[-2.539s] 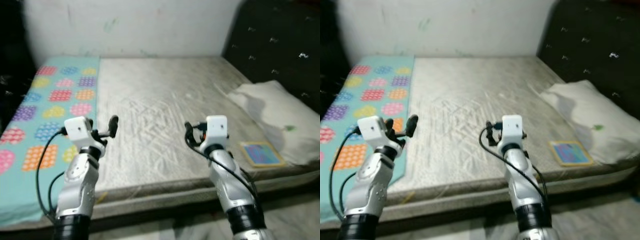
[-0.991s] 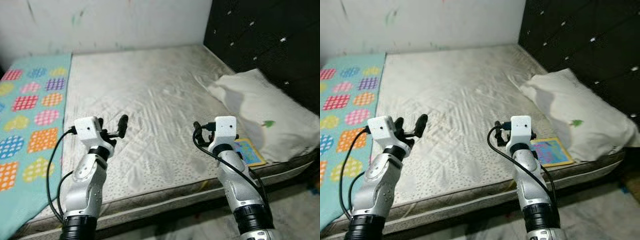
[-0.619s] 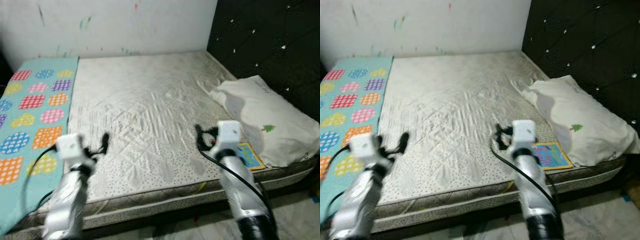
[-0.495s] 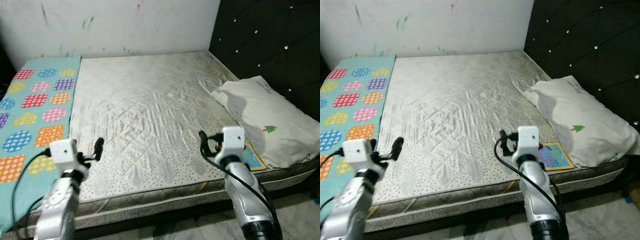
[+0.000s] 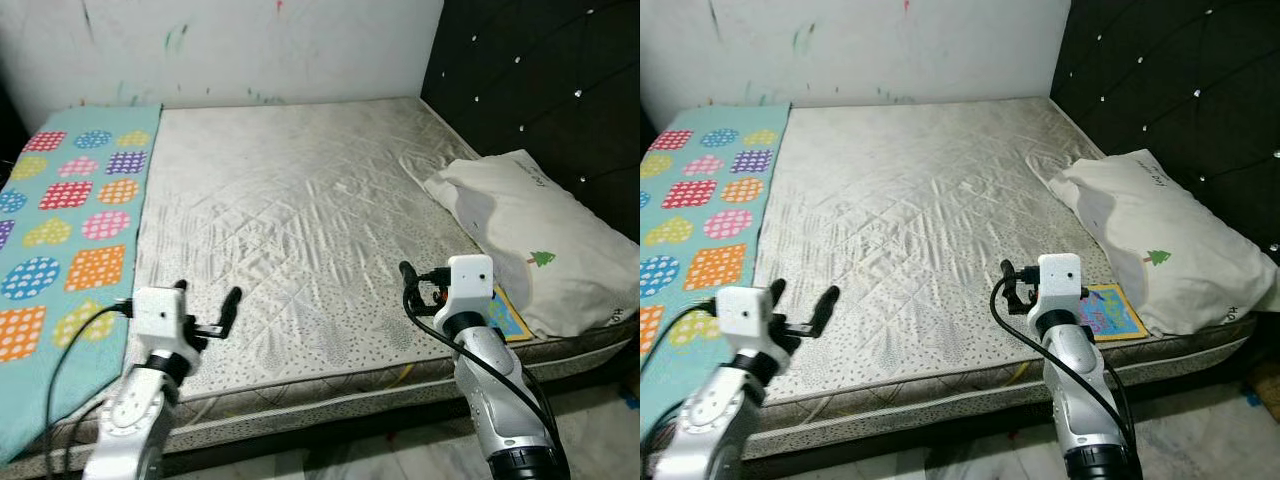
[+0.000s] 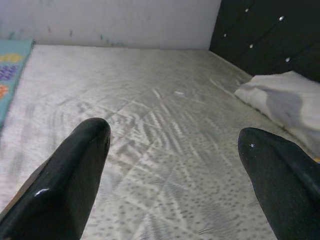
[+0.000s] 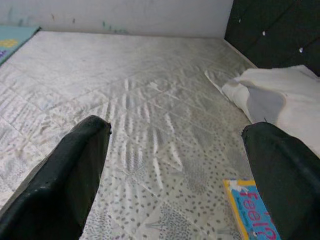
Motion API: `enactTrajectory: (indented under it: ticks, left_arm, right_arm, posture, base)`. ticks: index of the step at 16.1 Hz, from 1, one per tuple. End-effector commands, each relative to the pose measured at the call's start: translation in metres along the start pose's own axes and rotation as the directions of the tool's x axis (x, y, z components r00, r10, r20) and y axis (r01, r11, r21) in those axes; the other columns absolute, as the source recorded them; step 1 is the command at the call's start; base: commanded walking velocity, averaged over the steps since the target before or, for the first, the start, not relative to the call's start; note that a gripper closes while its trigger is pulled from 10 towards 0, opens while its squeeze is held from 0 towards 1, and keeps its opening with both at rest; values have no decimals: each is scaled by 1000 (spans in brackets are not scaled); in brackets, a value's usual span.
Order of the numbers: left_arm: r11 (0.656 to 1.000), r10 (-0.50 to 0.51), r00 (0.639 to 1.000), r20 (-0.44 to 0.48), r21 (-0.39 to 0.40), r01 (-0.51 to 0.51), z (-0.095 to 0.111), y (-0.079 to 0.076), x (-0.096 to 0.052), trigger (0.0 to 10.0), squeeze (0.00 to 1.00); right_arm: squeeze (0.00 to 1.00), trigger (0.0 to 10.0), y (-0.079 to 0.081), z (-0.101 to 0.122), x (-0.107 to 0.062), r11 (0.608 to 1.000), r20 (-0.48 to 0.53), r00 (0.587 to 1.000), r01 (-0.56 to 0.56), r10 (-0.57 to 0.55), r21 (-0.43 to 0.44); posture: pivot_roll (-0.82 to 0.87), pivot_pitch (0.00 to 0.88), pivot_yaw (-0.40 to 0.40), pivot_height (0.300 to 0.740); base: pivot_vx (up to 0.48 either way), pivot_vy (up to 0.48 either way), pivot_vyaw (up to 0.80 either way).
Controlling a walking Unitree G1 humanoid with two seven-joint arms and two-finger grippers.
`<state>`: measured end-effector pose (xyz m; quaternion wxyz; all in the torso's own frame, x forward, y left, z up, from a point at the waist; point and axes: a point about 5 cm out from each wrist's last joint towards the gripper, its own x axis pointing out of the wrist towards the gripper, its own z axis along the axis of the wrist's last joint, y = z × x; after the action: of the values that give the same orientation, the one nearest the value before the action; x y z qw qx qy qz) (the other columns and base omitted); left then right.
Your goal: Clean up the room
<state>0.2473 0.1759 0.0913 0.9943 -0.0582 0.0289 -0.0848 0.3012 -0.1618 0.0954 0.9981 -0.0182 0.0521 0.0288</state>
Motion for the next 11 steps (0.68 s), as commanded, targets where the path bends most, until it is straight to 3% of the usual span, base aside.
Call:
enactTrajectory:
  ticks: [1, 11]
  left_arm:
    - [1000, 18, 1000, 9, -4, -18, 3, -1, 2, 10000, 0]
    - [997, 55, 998, 15, -46, -54, 8, -2, 8, 10000, 0]
  right_arm:
    - [0, 10000, -1, 6, 0, 1000, 17, 1000, 7, -7, -5]
    - [0, 10000, 3, 7, 4, 1000, 13, 1000, -4, 4, -15]
  posture:
    - [-93, 12, -37, 740]
    - [-87, 13, -36, 740]
  base:
    - [262, 0, 0]
    - [275, 0, -84]
